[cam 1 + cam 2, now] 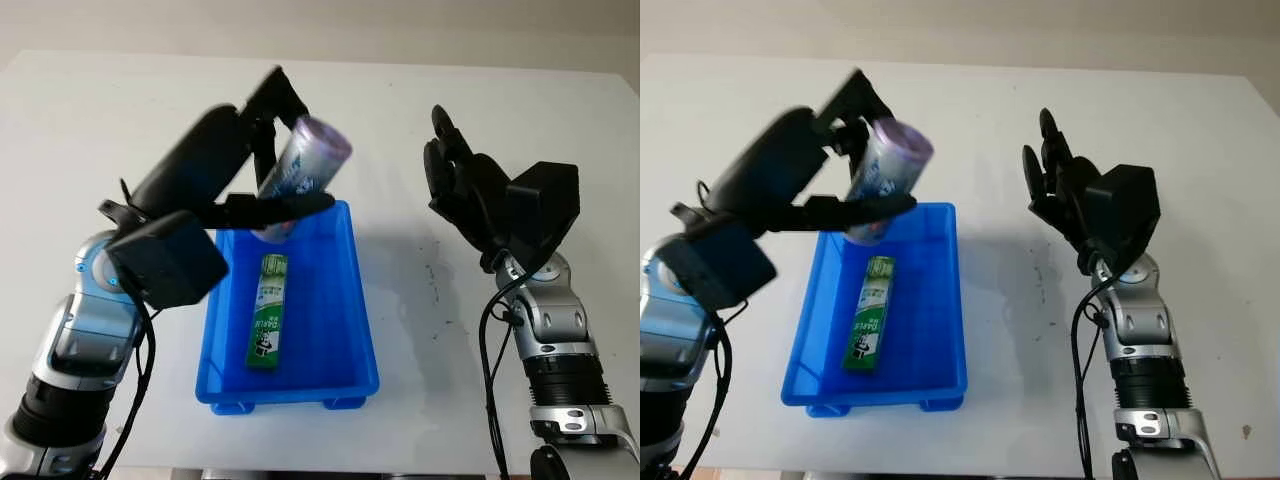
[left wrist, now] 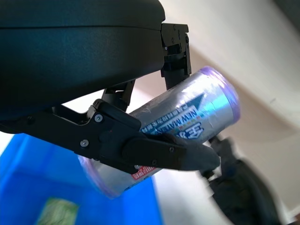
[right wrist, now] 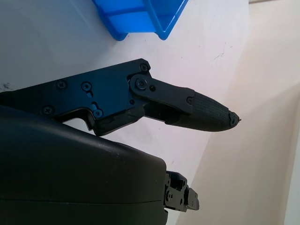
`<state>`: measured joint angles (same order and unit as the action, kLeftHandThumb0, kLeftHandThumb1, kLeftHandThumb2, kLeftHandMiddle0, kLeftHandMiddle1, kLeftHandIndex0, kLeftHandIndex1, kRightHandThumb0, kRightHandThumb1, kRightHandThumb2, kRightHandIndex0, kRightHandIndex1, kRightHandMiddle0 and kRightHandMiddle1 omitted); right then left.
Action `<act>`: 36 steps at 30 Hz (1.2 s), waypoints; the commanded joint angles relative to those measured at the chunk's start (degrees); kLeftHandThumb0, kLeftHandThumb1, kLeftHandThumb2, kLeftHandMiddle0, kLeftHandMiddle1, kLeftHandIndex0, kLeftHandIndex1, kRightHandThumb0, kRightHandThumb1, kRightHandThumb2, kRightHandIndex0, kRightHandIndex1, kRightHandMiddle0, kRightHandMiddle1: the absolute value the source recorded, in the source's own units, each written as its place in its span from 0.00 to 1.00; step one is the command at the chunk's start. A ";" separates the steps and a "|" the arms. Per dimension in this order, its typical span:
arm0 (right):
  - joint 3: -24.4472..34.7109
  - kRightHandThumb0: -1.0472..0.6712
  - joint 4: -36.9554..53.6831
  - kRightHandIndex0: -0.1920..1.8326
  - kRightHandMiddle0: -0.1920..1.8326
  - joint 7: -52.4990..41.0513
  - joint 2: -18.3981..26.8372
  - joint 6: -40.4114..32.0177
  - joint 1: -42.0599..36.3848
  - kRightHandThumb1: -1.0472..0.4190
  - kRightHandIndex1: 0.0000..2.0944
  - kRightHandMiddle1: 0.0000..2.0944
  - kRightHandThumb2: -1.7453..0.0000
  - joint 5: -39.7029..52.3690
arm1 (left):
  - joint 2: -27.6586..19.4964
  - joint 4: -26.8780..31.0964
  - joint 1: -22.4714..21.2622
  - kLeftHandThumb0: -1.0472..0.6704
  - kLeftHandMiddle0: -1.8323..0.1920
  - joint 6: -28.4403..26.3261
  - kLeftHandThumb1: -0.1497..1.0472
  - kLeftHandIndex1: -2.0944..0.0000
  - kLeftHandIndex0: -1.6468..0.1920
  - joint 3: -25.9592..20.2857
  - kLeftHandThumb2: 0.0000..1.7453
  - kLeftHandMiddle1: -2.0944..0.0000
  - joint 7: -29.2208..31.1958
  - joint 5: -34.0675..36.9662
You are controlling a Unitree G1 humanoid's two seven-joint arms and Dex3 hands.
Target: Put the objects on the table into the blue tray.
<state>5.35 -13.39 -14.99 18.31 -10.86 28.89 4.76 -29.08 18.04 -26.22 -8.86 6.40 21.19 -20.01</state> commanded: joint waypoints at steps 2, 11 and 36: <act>0.05 0.17 1.05 0.00 0.00 -0.04 0.35 -0.14 -0.55 0.00 0.00 0.00 0.60 -0.25 | -1.26 1.65 0.07 0.28 0.77 -1.37 1.00 0.59 0.93 0.79 0.23 0.65 2.07 -1.58; -0.02 0.16 0.45 0.00 0.00 0.88 0.10 -0.09 -0.65 0.00 0.00 0.00 0.62 -0.87 | -2.50 1.51 0.01 0.23 0.98 -0.69 1.00 0.99 1.00 0.10 0.29 1.00 5.44 -1.27; 1.91 0.20 1.98 0.00 0.00 1.23 -1.37 2.06 -0.26 0.00 0.00 0.00 0.59 1.66 | 9.74 -50.10 -7.68 0.23 0.97 24.34 1.00 0.99 0.97 -23.42 0.33 0.99 -20.97 23.59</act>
<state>6.50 -13.01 -13.50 16.63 -9.81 28.89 5.75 -19.13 -31.34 -33.97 14.29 -16.80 0.33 3.28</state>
